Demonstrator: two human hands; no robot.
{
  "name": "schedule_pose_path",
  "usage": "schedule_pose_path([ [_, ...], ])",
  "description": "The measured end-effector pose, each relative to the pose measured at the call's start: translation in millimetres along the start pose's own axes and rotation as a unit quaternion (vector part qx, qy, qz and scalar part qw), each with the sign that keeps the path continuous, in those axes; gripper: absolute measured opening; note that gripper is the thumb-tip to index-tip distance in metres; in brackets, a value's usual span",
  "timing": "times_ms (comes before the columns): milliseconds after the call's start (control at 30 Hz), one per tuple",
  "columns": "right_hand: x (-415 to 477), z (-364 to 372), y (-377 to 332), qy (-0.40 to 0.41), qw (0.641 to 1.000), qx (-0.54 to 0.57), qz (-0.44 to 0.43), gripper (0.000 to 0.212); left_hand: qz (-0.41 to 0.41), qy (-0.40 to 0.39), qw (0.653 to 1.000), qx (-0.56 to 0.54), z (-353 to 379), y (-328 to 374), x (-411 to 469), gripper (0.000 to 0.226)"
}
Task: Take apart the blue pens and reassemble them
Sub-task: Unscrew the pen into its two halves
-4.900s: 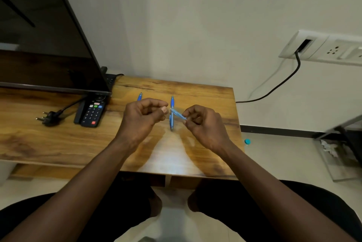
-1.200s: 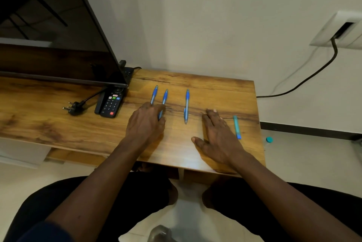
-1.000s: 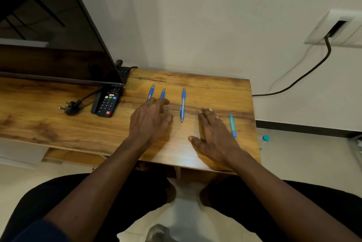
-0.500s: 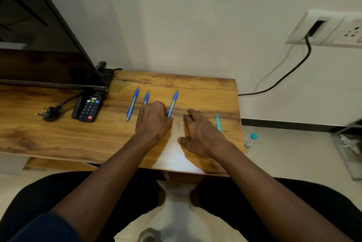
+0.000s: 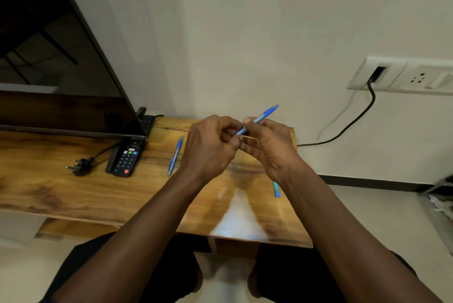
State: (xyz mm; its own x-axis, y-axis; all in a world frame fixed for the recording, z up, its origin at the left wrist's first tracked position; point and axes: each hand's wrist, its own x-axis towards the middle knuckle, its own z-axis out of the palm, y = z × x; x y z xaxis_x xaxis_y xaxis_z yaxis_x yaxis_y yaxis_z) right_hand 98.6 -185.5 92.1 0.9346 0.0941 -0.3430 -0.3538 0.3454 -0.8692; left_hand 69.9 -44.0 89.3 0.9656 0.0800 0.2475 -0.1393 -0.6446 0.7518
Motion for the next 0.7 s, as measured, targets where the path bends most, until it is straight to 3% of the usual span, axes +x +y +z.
schedule_pose_path([
  [167, -3, 6, -20, 0.013, 0.997, 0.068, 0.016, 0.012, -0.013, 0.024, 0.997, -0.069, -10, 4, 13, 0.024],
  [433, 5, 4, -3, 0.047, 0.997, 0.059, 0.002, 0.014, -0.026, 0.010, 0.995, -0.094, 1, -15, 13, 0.014],
  [700, 16, 21, 1, 0.073, 0.994, 0.072, 0.034, 0.010, -0.115, 0.001, 0.974, -0.195, 2, -36, 20, 0.012],
])
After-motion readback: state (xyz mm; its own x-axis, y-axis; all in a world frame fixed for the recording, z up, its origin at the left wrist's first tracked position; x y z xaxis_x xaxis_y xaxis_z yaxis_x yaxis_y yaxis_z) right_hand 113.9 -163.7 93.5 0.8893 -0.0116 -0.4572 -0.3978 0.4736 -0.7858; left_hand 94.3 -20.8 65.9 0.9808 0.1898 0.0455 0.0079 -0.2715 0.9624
